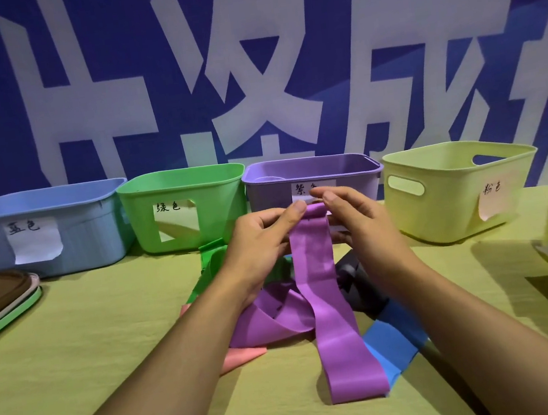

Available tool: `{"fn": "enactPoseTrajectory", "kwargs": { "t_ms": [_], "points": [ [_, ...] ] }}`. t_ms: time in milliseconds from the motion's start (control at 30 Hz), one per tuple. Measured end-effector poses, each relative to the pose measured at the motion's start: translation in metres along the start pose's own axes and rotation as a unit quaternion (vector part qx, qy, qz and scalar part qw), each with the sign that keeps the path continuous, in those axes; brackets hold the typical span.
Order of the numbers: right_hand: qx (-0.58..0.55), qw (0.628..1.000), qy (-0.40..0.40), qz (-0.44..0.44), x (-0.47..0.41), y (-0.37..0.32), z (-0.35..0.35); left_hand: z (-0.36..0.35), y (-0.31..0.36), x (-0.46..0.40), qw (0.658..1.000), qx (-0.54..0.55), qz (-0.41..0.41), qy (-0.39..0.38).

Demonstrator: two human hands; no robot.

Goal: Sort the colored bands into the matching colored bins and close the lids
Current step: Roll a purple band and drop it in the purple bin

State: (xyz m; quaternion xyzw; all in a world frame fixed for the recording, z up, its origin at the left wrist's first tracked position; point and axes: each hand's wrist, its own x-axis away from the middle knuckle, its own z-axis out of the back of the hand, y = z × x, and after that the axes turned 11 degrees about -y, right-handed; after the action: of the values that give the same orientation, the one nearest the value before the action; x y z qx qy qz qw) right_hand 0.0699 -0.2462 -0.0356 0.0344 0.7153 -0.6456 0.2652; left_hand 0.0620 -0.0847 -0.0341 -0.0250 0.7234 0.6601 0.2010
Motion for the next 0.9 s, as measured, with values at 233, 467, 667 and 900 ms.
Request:
{"fn": "enactPoseTrajectory", "kwargs": {
  "t_ms": [233, 467, 667, 900],
  "points": [
    [0.083, 0.992, 0.067, -0.067, 0.0021, -0.0013, -0.0007, 0.0006, -0.0004, -0.0013, 1.000, 0.001, -0.009, 0.001],
    [0.078, 0.993, 0.056, -0.067, 0.0039, -0.0033, -0.0019, 0.0011, -0.0017, -0.0020, 1.000, 0.001, -0.010, -0.001],
    [0.087, 0.992, 0.049, -0.083, 0.0039, -0.0018, -0.0020, 0.0001, -0.0017, -0.0011, 1.000, 0.002, -0.018, -0.016],
    [0.095, 0.992, 0.042, -0.067, 0.0061, -0.0041, -0.0023, 0.0016, -0.0040, -0.0017, 1.000, 0.007, -0.017, -0.016]
  ]
}}
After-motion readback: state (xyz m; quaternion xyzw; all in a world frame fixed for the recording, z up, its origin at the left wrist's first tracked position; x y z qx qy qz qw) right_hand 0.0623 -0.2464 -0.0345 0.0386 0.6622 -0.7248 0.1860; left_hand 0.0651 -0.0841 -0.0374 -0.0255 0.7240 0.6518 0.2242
